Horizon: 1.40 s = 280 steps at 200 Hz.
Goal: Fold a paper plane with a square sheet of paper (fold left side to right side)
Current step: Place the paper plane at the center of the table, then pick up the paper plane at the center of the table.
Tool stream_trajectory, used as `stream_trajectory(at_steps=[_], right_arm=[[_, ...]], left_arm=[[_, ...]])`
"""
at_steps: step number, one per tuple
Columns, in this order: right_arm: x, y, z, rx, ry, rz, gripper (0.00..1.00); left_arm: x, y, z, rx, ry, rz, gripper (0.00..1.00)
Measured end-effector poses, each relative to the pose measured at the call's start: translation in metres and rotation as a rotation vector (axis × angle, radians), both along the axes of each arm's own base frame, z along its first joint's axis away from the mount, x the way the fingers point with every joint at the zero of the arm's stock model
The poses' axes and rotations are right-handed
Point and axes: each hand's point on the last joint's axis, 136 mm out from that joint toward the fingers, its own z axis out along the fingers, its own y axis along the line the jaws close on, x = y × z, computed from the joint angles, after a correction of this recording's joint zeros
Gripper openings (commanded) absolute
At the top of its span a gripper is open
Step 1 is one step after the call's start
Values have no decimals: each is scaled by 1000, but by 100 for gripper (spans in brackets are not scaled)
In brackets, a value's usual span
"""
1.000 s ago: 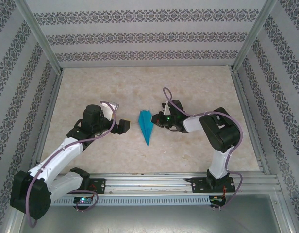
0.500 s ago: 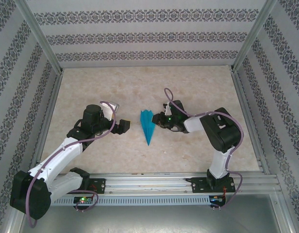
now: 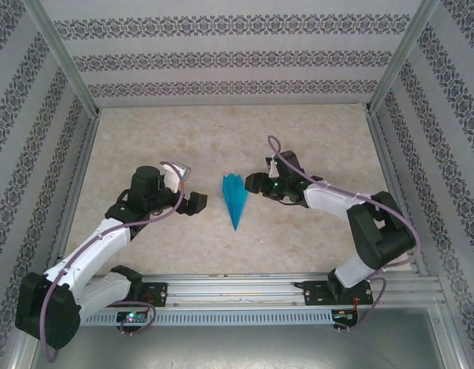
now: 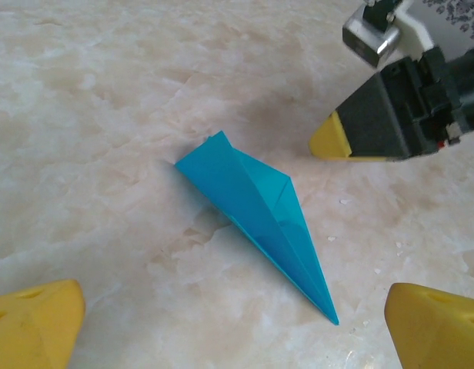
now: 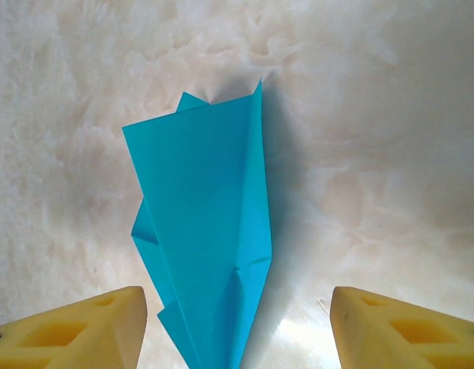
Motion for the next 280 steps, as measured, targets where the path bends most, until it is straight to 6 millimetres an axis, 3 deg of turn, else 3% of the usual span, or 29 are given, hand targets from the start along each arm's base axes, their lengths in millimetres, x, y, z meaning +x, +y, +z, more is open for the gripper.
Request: stream_trajectory(at_steps=[41,83,110,195,280], right_arm=[[-28,18,9,-104,61,83,68],[-53,46,-7,-189,137,176,77],[-49,58,-17,-235,153,198,76],[-30,65,-39,-319,175,197,69],[-25,61,-51,-375,194,191,44]], left_arm=[[-9,5,-6,57,7,-25,100],[-12,10,-9,109,6,-29,100],[-13,11,-7,113,-3,-30,100],[-13,11,-7,113,-3,-30,100],[-13,11,-7,113,-3,-30,100]])
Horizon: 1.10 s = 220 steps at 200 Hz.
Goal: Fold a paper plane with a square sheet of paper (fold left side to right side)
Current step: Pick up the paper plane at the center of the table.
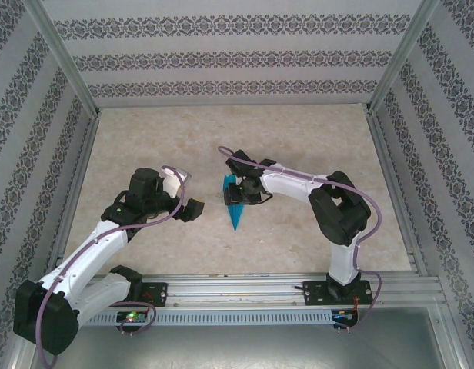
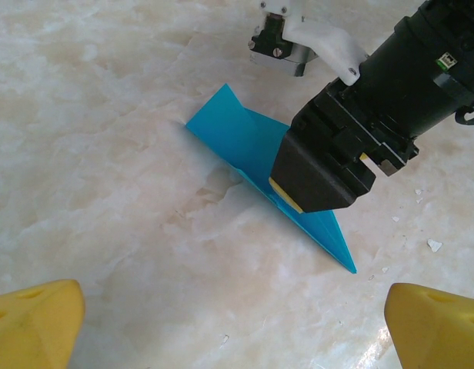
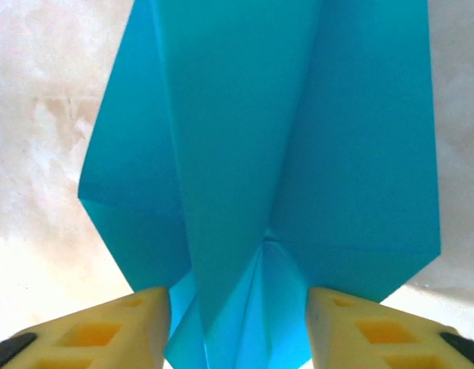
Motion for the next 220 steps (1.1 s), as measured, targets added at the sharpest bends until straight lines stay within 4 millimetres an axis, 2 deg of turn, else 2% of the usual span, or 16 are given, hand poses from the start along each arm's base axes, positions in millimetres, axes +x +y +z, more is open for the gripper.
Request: stream_trajectory(at_steps=[48,102,184,220], right_arm=[[-3,2,-1,-20,0,19,31],[-3,6,-2,-34,-3,29,30],[-3,13,-8,-62,7,32,22],[-5,10,-17,-88,26,21,20]], left_arm=[[0,0,0,0,0,0,100],[0,0,0,0,0,0,100],[0,0,0,0,0,0,100],[0,0,0,0,0,0,100]])
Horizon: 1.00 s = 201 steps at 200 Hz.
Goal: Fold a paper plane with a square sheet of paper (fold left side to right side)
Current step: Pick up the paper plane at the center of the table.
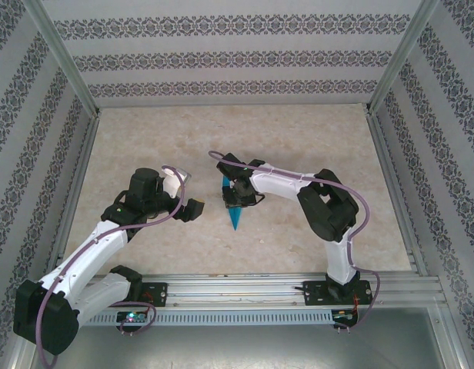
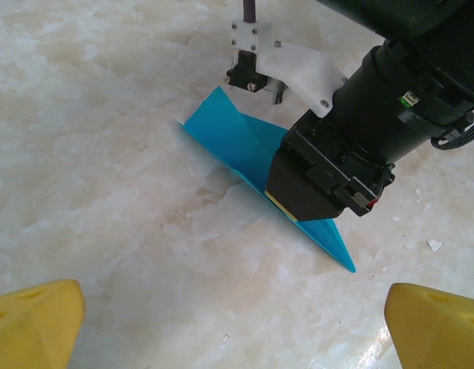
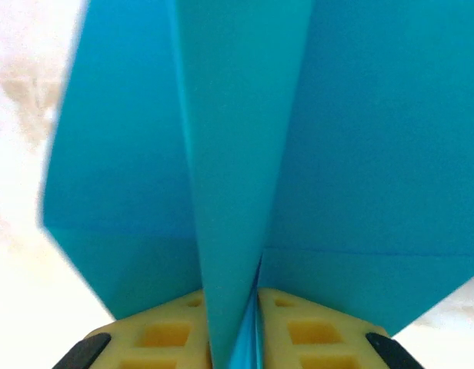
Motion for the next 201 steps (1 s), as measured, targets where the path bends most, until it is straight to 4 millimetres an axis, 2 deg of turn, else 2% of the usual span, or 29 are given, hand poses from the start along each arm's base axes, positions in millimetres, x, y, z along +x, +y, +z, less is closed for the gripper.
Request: stream_trajectory(at_steps=[40,79,92,122,144,185,201], right_arm=[[-2,-3,-7,-19,14,-5,17],[-2,-3,-6,-22,15,-12,8],[-2,-3,-4,-27,12,-15,4],[7,-4,10,-25,-5,-24,3],[27,-9,27,-9,-32,-47,2],[84,-32,68,3,-129,-121,3],[106,-38,76,3,-158,-145,3]], left_arm=[[0,0,0,0,1,0,100],[0,0,0,0,0,0,100],[0,0,0,0,0,0,100],[0,0,0,0,1,0,100],[0,0,0,0,1,-1,100],[0,-1,0,-2,2,-4,100],[0,-1,0,-2,2,-4,100]])
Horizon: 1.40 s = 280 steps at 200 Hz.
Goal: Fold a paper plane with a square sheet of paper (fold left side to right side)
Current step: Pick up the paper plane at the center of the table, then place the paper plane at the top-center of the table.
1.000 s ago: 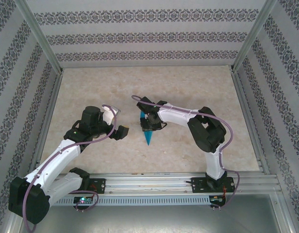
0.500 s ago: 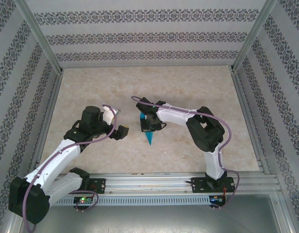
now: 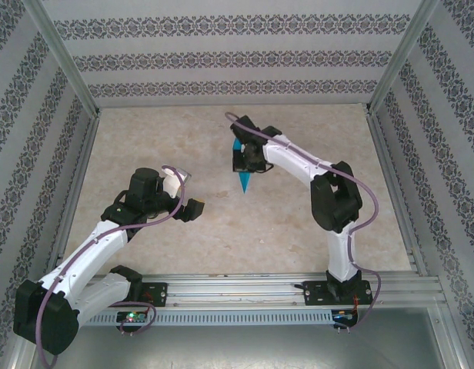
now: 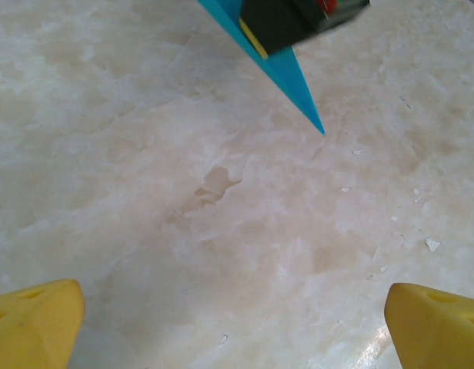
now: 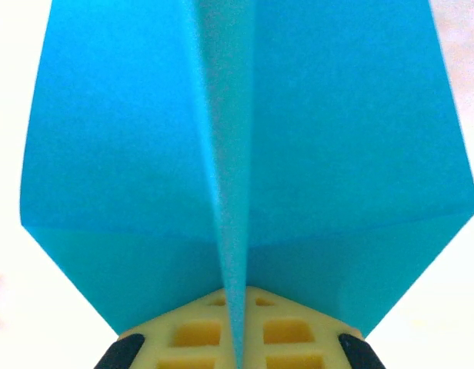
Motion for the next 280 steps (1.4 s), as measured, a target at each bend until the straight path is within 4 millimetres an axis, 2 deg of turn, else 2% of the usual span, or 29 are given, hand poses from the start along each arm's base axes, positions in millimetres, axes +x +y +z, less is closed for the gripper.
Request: stream_trajectory(at_steps=[29,70,133,166,238,280], right_arm=[[32,-4,-5,-30,-8,-20,2],[55,-7,-39,-100,49,-28,2],[60,-16,-63,-143,127,-43,2],[62,-23,-67,-152,145,-55,2],[66,-23,-79,-157,158,-59,3],[66,-24,-79,-156,160,-60,12]], left_arm=[[0,-1,0,-2,2,-3,100],[0,-1,-2,0,7,-3,100],[0,-1,-6,5,21,-3,100],[0,-1,-8,5,28,-5,100],[1,-1,-9,7,34,-5,100],[1,-1,-9,7,34,-6,100]])
